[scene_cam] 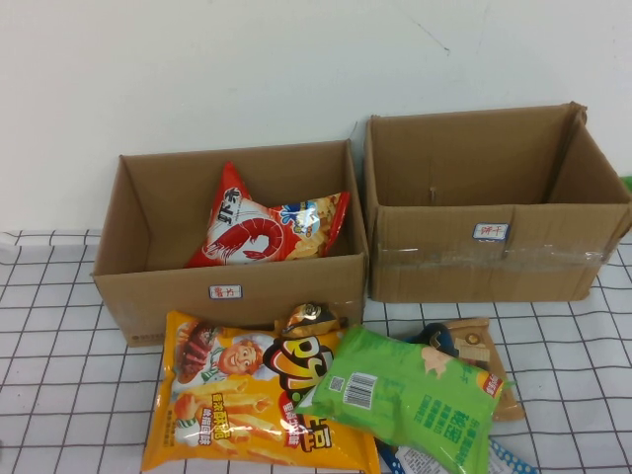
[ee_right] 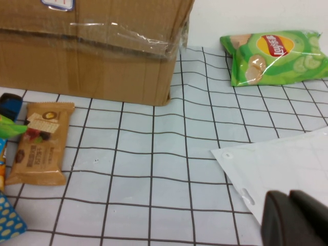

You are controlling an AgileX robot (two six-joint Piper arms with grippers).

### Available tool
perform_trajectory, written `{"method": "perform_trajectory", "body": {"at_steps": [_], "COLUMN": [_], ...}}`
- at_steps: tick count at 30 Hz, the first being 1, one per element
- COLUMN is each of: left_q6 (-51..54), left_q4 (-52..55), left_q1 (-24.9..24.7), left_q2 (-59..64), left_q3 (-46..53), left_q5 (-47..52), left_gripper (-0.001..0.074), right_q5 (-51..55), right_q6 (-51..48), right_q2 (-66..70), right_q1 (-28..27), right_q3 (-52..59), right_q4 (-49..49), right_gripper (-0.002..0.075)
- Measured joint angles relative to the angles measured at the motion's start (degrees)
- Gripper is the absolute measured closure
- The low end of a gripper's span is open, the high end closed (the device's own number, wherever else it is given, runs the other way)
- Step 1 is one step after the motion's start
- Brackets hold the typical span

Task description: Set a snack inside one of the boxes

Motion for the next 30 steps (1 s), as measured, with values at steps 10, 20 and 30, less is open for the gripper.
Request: {"method": "perform_trajectory", "body": {"at_steps": [10,20,30], "left_q6": [21.2,45.2,51.5], "left_q4": [1.3,2.1,2.7], "left_q1": [-1.5,-1.5,-1.5], "left_q2": [19.5,54.3,75.7], "left_q3": [-11.2,-31.2,-39.4], "left_q5": [18.4,37.7,34.9], "left_gripper": [0.0737,0.0730,0.0267], "right_q5": [0.0,0.0,0.0], "right_q6": [0.0,0.0,-0.1], "right_q2": [0.0,0.0,0.0], "right_q1": [0.0,0.0,0.0], "right_q3": [0.0,0.0,0.0], "right_q4": [-0.1,-0.1,-0.1], "right_gripper": [0.0727,0.0727,0.0727]}}
